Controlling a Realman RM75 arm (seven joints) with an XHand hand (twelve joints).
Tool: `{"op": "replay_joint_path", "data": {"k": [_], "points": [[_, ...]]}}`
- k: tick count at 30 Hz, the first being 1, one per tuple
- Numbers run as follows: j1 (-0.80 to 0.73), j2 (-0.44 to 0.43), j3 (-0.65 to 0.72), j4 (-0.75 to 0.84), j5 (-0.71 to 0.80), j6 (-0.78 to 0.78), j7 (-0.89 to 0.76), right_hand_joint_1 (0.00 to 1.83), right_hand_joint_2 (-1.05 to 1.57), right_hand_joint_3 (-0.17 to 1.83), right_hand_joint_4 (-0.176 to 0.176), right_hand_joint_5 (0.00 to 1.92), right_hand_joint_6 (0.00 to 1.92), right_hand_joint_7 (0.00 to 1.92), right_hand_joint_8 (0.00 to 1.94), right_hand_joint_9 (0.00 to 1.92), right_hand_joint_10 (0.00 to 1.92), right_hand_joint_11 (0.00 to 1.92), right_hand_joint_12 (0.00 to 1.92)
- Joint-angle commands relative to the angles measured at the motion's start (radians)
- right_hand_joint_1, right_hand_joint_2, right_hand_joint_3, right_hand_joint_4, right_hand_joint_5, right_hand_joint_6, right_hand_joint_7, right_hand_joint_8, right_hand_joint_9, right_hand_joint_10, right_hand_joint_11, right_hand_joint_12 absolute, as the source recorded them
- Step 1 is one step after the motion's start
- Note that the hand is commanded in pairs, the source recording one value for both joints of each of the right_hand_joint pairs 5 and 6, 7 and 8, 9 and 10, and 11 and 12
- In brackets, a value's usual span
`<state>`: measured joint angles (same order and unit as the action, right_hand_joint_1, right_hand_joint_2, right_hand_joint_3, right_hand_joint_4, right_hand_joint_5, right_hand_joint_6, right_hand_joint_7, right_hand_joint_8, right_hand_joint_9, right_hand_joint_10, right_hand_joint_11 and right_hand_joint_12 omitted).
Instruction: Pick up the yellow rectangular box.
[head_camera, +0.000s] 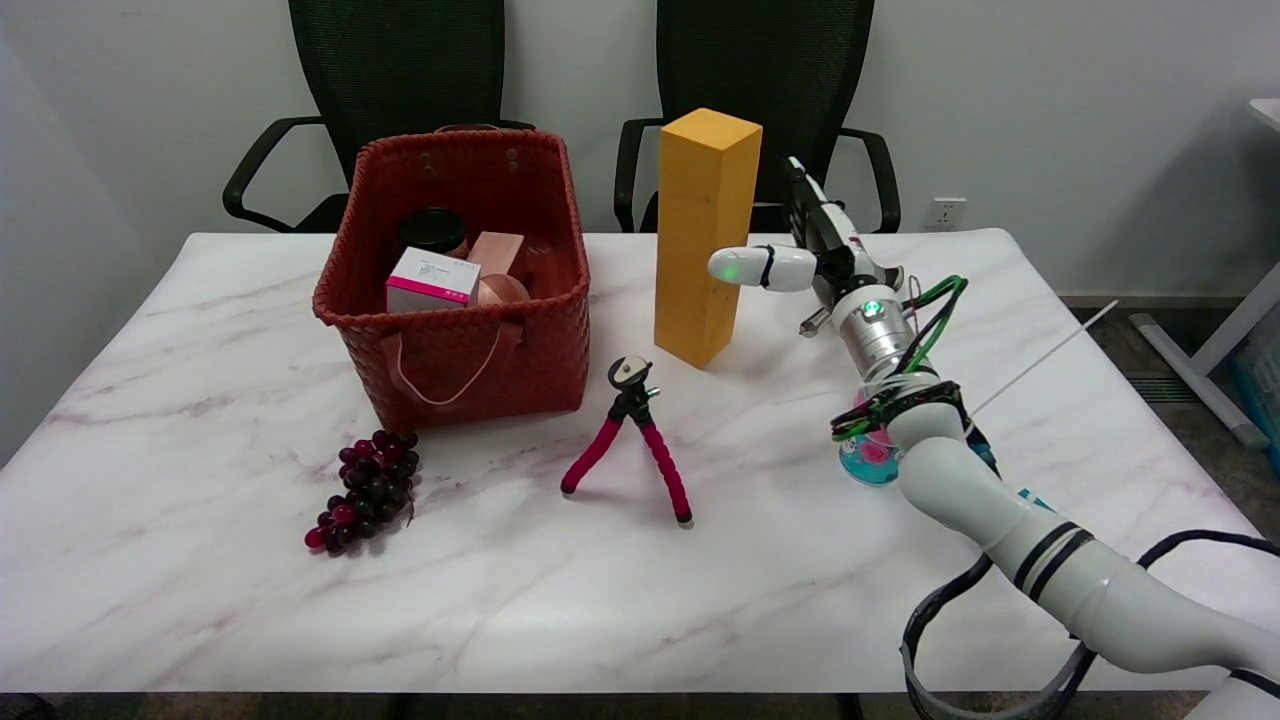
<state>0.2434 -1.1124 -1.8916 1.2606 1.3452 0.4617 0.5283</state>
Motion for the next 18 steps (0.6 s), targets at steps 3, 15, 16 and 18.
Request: {"op": "replay_joint_path", "data": {"k": [3,15,16,18], "points": [[0.076,-0.027,0.005,-0.054,0.055,-0.150,-0.044,1.01,0.12,-0.17,0.000,0.00,0.00,0.00,0.00,0.00,0.00,0.00,0.00],[0.104,-0.045,-0.032,-0.099,0.059,-0.145,-0.047,1.01,0.13,-0.15,0.000,0.00,0.00,0.00,0.00,0.00,0.00,0.00,0.00],[0.109,-0.050,-0.034,-0.109,0.056,-0.145,-0.050,1.01,0.13,-0.15,0.000,0.00,0.00,0.00,0.00,0.00,0.00,0.00,0.00],[0.118,-0.060,-0.038,-0.121,0.058,-0.141,-0.071,1.01,0.14,-0.14,0.000,0.00,0.00,0.00,0.00,0.00,0.00,0.00,0.00]]}}
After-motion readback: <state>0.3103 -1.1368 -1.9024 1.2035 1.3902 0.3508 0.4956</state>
